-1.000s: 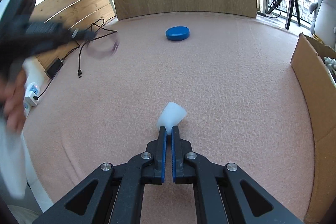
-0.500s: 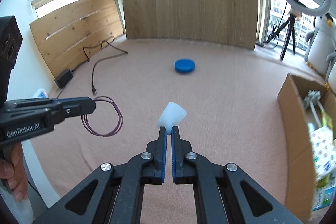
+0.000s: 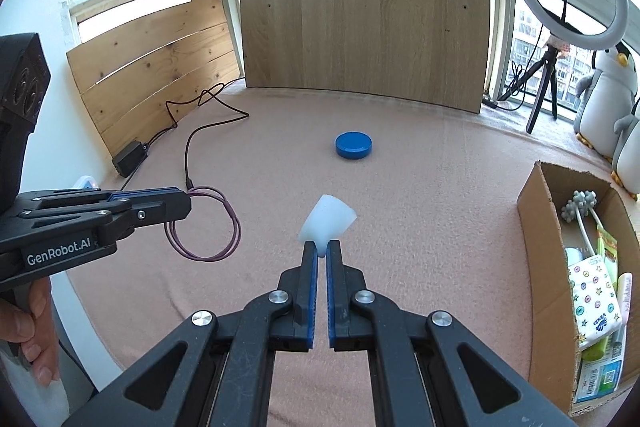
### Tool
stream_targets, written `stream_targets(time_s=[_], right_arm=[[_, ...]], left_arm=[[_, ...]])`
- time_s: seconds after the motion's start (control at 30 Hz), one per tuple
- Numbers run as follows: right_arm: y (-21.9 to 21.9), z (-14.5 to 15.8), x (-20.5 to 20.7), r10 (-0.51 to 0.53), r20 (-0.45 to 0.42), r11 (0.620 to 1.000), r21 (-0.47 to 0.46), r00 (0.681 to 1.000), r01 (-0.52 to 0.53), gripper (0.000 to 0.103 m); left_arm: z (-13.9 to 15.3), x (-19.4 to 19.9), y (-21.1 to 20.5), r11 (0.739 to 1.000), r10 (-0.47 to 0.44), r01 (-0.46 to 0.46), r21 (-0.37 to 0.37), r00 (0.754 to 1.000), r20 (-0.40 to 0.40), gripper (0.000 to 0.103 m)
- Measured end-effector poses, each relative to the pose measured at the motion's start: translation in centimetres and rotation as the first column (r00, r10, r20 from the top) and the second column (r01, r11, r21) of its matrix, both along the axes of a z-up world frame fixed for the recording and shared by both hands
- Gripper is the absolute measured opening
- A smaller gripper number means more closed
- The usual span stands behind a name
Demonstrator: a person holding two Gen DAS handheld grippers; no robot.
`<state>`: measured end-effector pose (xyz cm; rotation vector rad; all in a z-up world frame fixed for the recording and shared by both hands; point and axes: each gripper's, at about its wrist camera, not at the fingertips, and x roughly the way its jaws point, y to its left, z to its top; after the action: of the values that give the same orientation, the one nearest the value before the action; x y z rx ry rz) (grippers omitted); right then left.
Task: Organize objects
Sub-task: 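Lift the white cap with the right gripper while the left gripper lifts the purple cable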
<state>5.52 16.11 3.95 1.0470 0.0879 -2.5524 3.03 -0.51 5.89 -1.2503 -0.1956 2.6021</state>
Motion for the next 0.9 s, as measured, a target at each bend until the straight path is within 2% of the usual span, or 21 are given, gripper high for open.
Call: stream_targets(time_s=[0.57,0.9], right_arm=[[1.5,0.6,-0.1,-0.038,-0.013,0.999,-0.029,0.999,0.038,0.004],[3.8,1.1,0.0,-0.099,-0.026,0.994,-0.039,0.995,0.098,0.004]], left_arm=[[-0.3,-0.6,1.1,0.999,-0.034,0.034,-0.013,0.999,0.01,0.003],[0.0,-1.5,4.3,0.993,-0.116,0.116,-0.018,0.993,0.011,0.003]])
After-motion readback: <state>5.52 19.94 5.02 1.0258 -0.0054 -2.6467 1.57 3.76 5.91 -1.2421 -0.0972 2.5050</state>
